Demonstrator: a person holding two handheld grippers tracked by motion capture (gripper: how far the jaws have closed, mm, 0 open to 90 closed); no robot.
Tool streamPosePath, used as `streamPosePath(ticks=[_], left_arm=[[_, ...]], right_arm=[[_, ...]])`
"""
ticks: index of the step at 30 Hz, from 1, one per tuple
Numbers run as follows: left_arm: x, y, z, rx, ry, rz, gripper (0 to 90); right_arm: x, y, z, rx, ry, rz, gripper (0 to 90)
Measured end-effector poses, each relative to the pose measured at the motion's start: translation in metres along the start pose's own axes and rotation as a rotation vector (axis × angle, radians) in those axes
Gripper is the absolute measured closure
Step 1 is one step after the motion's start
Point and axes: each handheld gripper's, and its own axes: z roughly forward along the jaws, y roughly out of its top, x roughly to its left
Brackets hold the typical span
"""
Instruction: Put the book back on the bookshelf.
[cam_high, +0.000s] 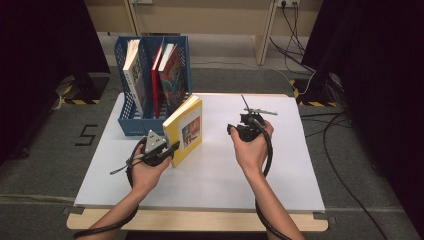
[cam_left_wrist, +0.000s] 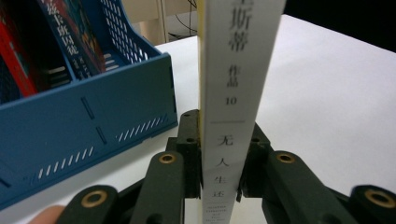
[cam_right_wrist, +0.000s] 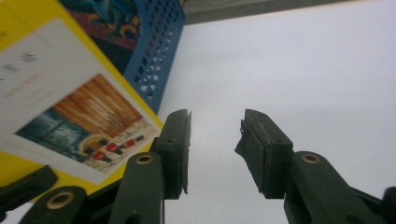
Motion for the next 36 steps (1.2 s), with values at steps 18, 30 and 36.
streamPosePath(ticks=[18,30,36], left_arm=[[0.001,0.007,-0.001,-0.099,-0.006,-0.006,68.5],[0.002,0.02,-0.001,-0.155,0.005,-0.026,65.8],[0.002,0.022,0.0,-0.151,-0.002,-0.002,70.8]], right_arm=[[-0.048,-0.043,0.012,0.063,-0.036,0.097,60.0],[-0.069,-0.06,0.011,0.087,-0.029,0.126,59.0],[-0.08,-0.069,0.009,0.074,-0.036,0.135,58.8]])
